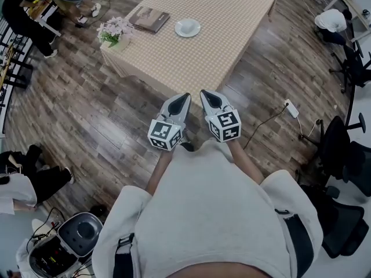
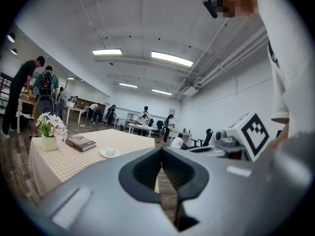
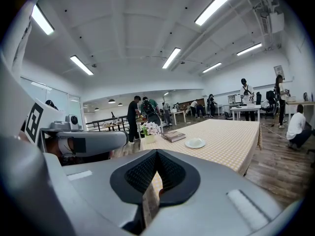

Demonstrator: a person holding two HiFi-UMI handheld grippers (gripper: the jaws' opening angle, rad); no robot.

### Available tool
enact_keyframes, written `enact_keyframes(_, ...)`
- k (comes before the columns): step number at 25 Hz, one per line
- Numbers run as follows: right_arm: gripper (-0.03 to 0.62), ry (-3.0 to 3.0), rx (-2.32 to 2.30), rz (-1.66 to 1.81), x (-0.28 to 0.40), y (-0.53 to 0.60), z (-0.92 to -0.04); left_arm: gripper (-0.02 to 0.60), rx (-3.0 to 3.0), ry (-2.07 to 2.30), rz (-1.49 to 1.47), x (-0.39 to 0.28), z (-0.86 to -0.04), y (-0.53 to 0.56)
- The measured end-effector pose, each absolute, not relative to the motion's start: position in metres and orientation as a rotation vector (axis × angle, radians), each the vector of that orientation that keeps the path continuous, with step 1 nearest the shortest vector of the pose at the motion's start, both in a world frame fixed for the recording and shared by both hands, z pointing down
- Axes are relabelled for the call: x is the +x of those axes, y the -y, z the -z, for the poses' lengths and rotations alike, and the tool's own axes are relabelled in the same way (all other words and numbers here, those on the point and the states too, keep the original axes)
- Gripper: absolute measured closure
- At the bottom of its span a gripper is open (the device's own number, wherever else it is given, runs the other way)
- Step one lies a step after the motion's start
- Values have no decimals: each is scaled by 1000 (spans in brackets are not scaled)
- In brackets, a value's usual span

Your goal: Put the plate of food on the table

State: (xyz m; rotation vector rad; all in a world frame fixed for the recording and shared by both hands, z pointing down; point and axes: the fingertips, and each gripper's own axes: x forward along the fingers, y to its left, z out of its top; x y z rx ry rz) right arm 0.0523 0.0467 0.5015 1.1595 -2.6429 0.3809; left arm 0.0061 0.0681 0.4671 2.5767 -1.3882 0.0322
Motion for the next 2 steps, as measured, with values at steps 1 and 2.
enact_keyframes(1,595,2644,1158,-381,56,-50,-502,573,2576,1390,-34,10,-468,-71)
enact_keyframes(2,595,2645,1157,-381,61,-53,-502,573,2574,1390,-36,15,-469,-75)
